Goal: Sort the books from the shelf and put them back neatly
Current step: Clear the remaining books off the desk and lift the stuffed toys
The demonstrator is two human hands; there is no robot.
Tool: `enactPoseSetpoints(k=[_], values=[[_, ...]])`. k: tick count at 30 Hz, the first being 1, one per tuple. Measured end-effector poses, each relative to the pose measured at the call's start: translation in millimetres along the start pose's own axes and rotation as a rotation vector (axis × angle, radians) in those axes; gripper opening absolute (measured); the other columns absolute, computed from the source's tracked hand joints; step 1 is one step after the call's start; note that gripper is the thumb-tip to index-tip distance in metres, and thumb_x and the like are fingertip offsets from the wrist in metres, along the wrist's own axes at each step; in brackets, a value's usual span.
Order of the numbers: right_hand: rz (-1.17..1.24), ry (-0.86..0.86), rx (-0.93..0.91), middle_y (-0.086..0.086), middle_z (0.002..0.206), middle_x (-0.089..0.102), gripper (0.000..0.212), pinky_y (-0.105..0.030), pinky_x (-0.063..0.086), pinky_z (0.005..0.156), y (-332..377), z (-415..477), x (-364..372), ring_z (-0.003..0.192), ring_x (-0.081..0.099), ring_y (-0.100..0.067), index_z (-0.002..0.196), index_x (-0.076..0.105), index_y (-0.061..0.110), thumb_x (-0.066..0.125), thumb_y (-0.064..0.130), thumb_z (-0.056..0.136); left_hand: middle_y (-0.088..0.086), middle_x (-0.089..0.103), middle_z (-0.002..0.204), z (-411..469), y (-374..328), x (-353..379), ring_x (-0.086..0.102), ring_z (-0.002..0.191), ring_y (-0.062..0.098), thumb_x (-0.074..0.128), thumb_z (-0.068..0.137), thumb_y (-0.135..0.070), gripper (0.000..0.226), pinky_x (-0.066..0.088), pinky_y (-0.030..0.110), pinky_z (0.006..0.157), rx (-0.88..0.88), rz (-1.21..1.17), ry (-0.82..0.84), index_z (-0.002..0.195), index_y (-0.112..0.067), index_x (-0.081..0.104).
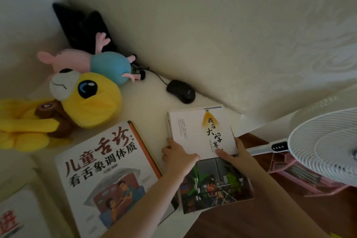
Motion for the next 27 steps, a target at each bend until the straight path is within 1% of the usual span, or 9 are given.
enactPoseSetpoints(k=[2,6,9,13,18,21,23,25,27], values=[[0.069,-0.024,-0.012,0.002,0.116,0.053,0.077,-0.032,0.055,0.083,1.6,0.6,-5.2,0.092,0.057,-0.012,0.137,0.026,0.018,0.072,0.038,0.079,0.018,0.024,0.139,5.0,2.8,-0.2,0.033,0.127,0.030,0.074,0.077,-0.023,0.102,0.040,0.043,0.105,-0.001,-0.050,-0.008,0.149,-0.012,0.003],[0.180,-0.035,-0.034,0.010,0.102,0.051,0.073,-0.016,0.052,0.062,9.8,-1.3,-13.7,0.085,0.055,-0.004,0.135,0.029,0.016,0.075,0.023,0.079,0.015,0.029,0.135,6.5,6.2,0.5,0.037,0.123,0.029,0.077,0.074,-0.021,0.096,0.043,0.040,0.100,-0.004,-0.179,-0.056,0.147,-0.018,0.014],[0.194,-0.015,-0.066,0.013,0.101,0.054,0.072,-0.014,0.053,0.057,14.8,-7.0,-16.1,0.085,0.058,-0.004,0.135,0.031,0.015,0.075,0.018,0.078,0.012,0.041,0.133,15.4,12.2,-1.0,0.044,0.121,0.028,0.082,0.070,-0.023,0.086,0.045,0.039,0.095,-0.062,-0.332,-0.082,0.138,-0.013,0.029],[0.196,-0.034,-0.149,0.004,0.115,0.059,0.069,-0.022,0.056,0.068,31.6,-27.3,-30.0,0.093,0.061,-0.006,0.132,0.035,0.024,0.075,0.022,0.076,0.010,0.055,0.126,19.6,11.9,3.9,0.054,0.113,0.026,0.090,0.046,-0.037,0.095,0.050,0.039,0.092,-0.134,-0.492,0.003,0.126,-0.010,0.048],[0.177,-0.100,-0.351,0.015,0.111,0.061,0.061,-0.015,0.054,0.063,71.5,-69.6,-48.2,0.091,0.064,0.006,0.125,0.045,0.036,0.076,0.021,0.074,0.008,0.065,0.116,9.3,2.7,9.8,0.061,0.100,0.020,0.088,0.061,-0.025,0.068,0.051,0.025,0.069,-0.033,-0.637,0.172,0.118,-0.011,0.056],[0.140,-0.138,-0.472,0.023,0.109,0.063,0.066,-0.016,0.055,0.064,99.0,-98.8,-57.7,0.095,0.063,0.005,0.126,0.047,0.046,0.077,0.026,0.070,0.008,0.069,0.114,-4.3,-10.2,3.6,0.067,0.099,0.022,0.094,0.043,-0.032,0.092,0.058,0.031,0.075,0.046,-0.776,0.323,0.123,-0.012,0.053],[0.126,-0.163,-0.538,0.030,0.100,0.062,0.072,-0.013,0.054,0.060,116.8,-116.0,-65.2,0.091,0.063,0.006,0.127,0.043,0.048,0.077,0.022,0.070,0.004,0.071,0.110,-19.0,-23.3,-12.3,0.068,0.099,0.020,0.090,0.050,-0.027,0.081,0.057,0.032,0.078,0.140,-0.785,0.372,0.122,-0.015,0.056],[0.121,-0.186,-0.596,0.029,0.092,0.059,0.081,-0.012,0.053,0.060,134.3,-129.8,-71.0,0.089,0.063,0.006,0.134,0.036,0.049,0.076,0.025,0.068,0.000,0.071,0.111,-34.4,-34.4,-38.1,0.067,0.103,0.018,0.087,0.058,-0.025,0.069,0.054,0.038,0.090,0.274,-0.742,0.328,0.120,-0.021,0.058],[0.188,-0.193,-0.636,0.026,0.093,0.057,0.085,-0.009,0.051,0.061,149.5,-138.3,-70.6,0.089,0.061,0.011,0.140,0.032,0.045,0.074,0.023,0.069,-0.002,0.069,0.115,-51.9,-41.6,-72.8,0.065,0.108,0.017,0.088,0.061,-0.027,0.073,0.051,0.045,0.095,0.413,-0.725,0.200,0.125,-0.023,0.054]])
Point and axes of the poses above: each hand's wrist, its own z-axis towards the middle knuckle, its own x-axis out of the palm, y = z × x, the point moved 5 cm from there along z, towards the middle knuckle
